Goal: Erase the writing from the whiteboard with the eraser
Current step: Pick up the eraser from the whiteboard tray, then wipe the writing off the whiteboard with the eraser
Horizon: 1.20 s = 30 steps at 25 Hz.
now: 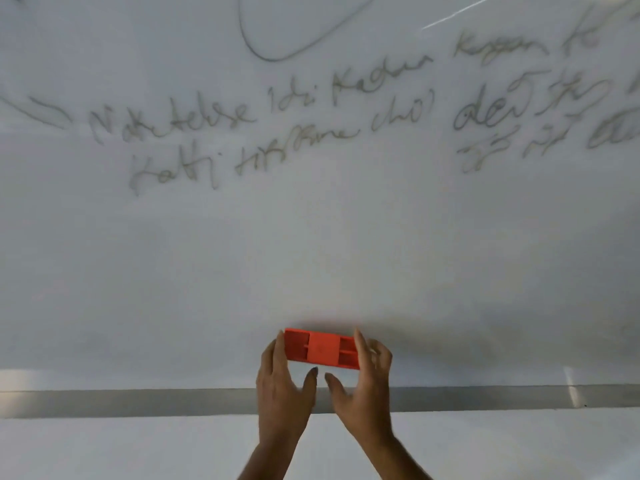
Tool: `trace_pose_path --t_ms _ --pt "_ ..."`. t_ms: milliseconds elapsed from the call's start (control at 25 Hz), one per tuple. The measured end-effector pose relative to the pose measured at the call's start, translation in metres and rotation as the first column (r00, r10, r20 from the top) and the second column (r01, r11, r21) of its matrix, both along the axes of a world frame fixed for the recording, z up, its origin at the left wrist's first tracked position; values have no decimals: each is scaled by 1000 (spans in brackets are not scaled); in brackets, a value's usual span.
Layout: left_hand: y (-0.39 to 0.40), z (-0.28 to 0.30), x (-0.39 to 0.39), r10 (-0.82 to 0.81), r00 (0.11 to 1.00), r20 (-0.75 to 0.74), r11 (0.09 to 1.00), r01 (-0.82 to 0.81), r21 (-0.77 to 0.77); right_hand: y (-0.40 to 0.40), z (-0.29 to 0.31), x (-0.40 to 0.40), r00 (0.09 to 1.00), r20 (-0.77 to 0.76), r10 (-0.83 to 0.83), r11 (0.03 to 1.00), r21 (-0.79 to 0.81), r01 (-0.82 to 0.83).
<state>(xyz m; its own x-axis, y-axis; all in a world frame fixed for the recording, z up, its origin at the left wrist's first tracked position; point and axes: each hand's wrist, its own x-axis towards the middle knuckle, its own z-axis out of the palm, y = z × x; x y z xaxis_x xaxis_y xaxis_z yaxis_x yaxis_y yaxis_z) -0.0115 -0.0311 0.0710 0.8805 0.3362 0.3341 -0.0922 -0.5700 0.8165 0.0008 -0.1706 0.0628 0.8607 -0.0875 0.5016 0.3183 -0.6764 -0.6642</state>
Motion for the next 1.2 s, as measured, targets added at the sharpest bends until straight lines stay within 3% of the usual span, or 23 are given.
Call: trace_pose_path --t_ms 160,360,480,600,800,920,1200 --pt "6 62 0 -11 964 265 1000 3 30 1 62 3 963 269 -10 998 -55 25" --pt "23 134 -5 -93 905 416 993 53 105 6 139 7 884 468 -19 926 -324 191" --pt "39 172 -9 -135 845 518 987 69 145 17 177 8 812 583 -12 877 -384 288" --pt "59 200 -9 -169 783 599 981 72 181 33 207 11 749 660 52 892 -368 262" --pt "97 244 6 -261 690 676 928 -14 373 56 255 29 662 732 162 855 -439 277" --pt "121 270 21 -215 702 679 888 -149 435 63 280 46 614 776 144 858 -407 312" --pt "201 328 46 40 703 710 781 -465 416 65 348 83 552 833 -38 919 -189 347"
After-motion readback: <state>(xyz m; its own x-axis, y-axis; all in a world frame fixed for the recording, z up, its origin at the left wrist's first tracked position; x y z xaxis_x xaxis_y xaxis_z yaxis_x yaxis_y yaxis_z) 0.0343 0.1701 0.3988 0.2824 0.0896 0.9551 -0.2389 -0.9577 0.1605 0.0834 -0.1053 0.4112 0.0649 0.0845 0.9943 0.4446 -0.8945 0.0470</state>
